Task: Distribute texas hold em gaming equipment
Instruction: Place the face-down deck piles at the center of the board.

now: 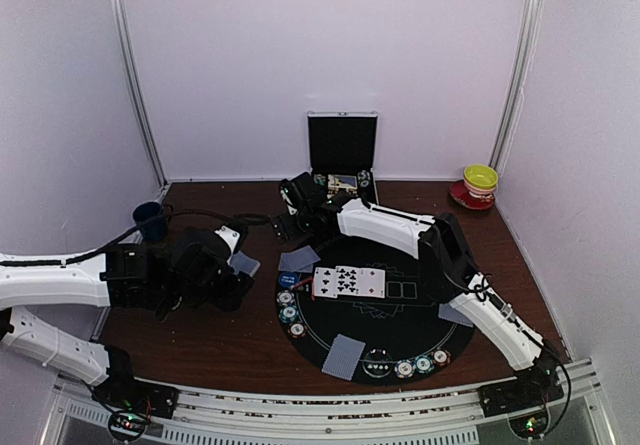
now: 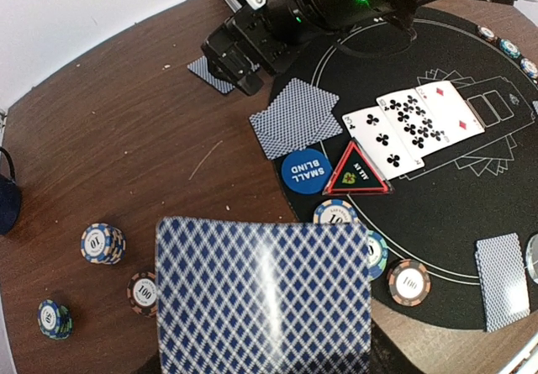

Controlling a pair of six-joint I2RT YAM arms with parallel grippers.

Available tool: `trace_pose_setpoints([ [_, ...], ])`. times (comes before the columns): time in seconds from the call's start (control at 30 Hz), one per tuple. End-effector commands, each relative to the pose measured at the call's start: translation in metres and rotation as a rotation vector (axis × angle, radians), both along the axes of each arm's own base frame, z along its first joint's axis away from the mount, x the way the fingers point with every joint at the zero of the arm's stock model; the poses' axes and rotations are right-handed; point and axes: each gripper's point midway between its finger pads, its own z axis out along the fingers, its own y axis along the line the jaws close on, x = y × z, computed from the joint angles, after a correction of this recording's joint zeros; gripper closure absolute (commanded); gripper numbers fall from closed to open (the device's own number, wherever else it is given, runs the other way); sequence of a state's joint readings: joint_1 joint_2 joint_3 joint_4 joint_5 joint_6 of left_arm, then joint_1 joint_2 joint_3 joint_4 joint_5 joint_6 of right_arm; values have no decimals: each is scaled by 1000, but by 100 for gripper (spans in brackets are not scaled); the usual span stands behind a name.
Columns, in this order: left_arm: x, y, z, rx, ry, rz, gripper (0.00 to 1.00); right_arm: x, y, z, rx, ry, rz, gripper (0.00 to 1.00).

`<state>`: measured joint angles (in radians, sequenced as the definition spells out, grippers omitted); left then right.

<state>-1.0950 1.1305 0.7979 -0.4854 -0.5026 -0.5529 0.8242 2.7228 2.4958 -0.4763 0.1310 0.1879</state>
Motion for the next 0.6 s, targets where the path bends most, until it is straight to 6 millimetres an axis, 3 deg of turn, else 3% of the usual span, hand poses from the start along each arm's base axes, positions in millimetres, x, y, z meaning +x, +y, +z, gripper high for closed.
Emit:
trace_pose_setpoints([
  [0.0, 8, -11, 23, -56, -54, 1, 46, 2, 9, 14, 71, -14, -18, 0],
  [0.57, 4, -6, 28, -73, -64, -3, 46, -14, 21, -31, 137, 100, -24, 0],
])
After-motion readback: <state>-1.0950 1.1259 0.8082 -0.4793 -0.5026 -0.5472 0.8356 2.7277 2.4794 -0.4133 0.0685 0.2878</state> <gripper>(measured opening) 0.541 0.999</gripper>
